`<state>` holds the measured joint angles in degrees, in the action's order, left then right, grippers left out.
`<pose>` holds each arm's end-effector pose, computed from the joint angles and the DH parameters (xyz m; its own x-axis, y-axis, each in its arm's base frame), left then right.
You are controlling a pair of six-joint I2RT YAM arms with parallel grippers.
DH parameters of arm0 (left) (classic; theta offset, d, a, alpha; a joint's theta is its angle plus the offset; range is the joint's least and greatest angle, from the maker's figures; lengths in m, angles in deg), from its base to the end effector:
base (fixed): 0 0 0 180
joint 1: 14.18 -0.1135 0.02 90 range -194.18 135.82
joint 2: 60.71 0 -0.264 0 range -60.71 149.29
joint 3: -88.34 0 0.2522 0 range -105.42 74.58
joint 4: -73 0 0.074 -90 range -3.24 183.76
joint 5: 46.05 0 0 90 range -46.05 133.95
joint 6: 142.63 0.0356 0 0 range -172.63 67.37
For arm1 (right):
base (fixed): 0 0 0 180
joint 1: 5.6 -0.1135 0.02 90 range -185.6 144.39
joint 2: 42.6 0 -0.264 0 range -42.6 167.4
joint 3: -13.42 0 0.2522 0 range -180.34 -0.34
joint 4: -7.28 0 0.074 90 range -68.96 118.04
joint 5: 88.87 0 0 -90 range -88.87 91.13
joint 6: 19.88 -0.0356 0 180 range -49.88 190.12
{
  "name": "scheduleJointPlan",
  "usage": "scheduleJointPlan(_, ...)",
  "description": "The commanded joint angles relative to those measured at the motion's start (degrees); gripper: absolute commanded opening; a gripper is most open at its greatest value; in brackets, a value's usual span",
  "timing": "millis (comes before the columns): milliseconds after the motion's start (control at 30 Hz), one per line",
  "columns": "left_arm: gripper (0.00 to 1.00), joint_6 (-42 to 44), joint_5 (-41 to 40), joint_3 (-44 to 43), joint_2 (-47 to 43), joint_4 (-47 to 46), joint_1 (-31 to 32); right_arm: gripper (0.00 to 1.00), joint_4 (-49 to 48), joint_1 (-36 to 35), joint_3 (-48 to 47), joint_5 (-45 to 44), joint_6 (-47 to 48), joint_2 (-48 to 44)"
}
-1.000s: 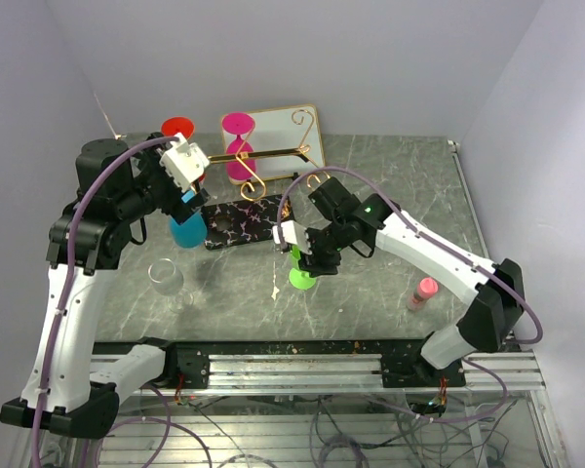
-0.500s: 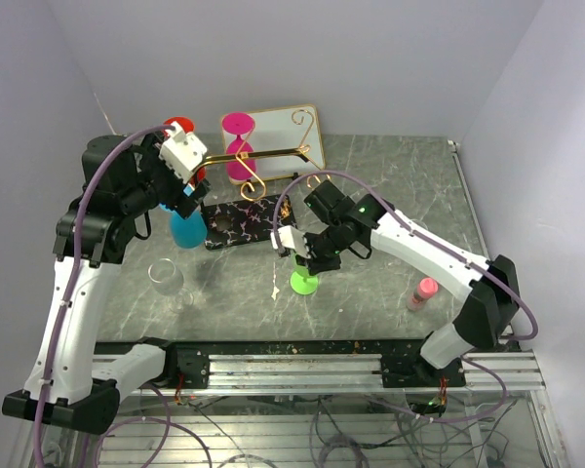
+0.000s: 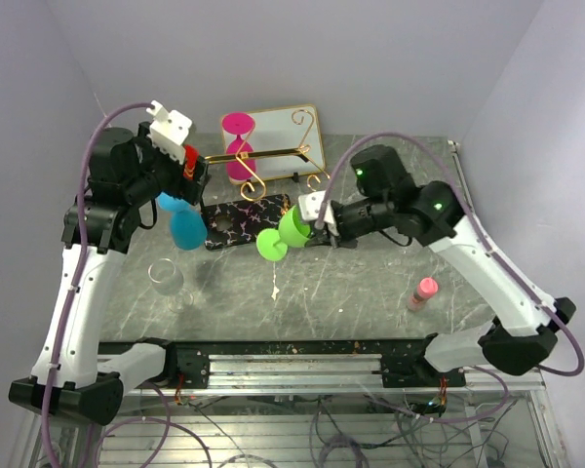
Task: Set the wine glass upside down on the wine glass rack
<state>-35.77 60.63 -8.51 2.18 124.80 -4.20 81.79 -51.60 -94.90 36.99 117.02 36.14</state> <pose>0.2068 -0.0468 0.4563 -0.1626 0.3107 -0.9365 0.5039 0.8422 0.1919 0.1660 0.2019 0.4243 0.3008 -0.5404 -0.7858 -0.9534 -0.1901 -0.2342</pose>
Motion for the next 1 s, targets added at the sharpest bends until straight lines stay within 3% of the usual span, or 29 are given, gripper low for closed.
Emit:
scheduleJointPlan(0, 0.96, -8.58, 7.26, 1.59, -0.77, -5.64, -1.79, 0.0, 1.79, 1.28, -7.93, 6.02, -2.92, -2.87)
scheduleJointPlan(167, 0.93, -15.44, 11.32, -0.97, 0.92, -6.75, -1.8, 0.0, -2.49, 2.14, -14.11, 1.31, -9.04, -4.2)
scheduleJointPlan(300, 0.89, -23.15, 14.95, -2.69, 1.94, -8.5, -1.8, 0.0, -10.11, 2.14, -13.98, -7.87, -12.02, -5.58)
scheduleJointPlan(467, 0.86, -33.88, 20.9, -2.43, 3.58, -12.86, -1.8, 0.0, -12.71, 2.01, -15.74, -13.38, -13.82, -4.29)
scheduleJointPlan(800, 0.8, -59.25, 32.08, 3.01, 8.97, -27.99, -1.8, 0.0, -17.93, 2.04, -18.28, -14.3, -20.38, -1.25)
scheduleJointPlan(967, 0.79, -65.64, 34.25, 6.16, 10.76, -35.09, -1.19, 0.0, -19.15, 2.04, -19.26, -14.44, -21.87, 0.84)
